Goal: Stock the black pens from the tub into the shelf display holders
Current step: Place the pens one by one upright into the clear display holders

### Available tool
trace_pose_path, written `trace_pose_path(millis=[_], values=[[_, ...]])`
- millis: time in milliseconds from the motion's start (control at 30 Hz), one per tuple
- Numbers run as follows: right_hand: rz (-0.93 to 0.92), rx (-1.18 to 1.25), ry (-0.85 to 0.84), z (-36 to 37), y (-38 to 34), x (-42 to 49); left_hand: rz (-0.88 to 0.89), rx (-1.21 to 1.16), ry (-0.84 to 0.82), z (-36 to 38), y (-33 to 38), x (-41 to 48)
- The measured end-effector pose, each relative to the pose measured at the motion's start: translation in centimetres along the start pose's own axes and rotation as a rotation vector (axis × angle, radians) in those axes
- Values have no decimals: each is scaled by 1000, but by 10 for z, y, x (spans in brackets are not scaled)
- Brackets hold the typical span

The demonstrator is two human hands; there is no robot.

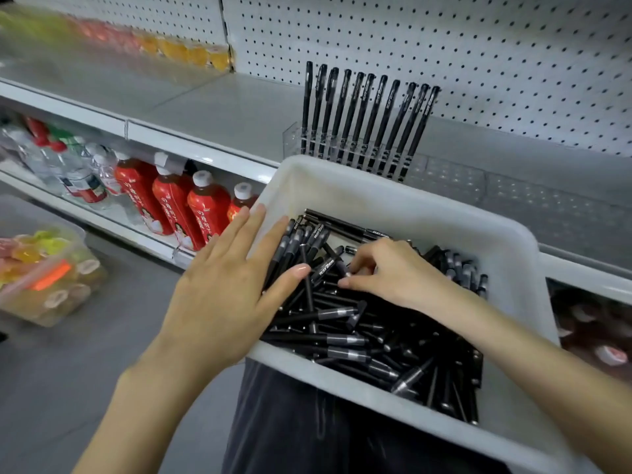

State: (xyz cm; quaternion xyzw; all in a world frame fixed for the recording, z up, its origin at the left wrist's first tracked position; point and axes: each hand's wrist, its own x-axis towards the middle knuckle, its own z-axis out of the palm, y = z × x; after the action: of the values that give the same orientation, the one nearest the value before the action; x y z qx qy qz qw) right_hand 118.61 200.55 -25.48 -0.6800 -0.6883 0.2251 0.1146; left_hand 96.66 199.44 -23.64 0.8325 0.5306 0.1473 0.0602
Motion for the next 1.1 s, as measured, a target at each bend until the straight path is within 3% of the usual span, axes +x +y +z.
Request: trace_pose_path(millis=[200, 533, 700, 867, 1100], values=[[74, -16, 5, -1, 5, 0, 5, -6, 1, 3, 0, 0], [-62, 57, 337, -54, 28, -15, 9, 49, -18, 2, 3, 9], [-132, 379, 400, -94, 41, -13, 72, 94, -22, -7, 19, 45], [-163, 540, 717, -134, 51, 3, 197, 129, -34, -12, 38, 107], [-266, 631, 925, -166, 53, 42, 308, 228, -37, 26, 49, 159]])
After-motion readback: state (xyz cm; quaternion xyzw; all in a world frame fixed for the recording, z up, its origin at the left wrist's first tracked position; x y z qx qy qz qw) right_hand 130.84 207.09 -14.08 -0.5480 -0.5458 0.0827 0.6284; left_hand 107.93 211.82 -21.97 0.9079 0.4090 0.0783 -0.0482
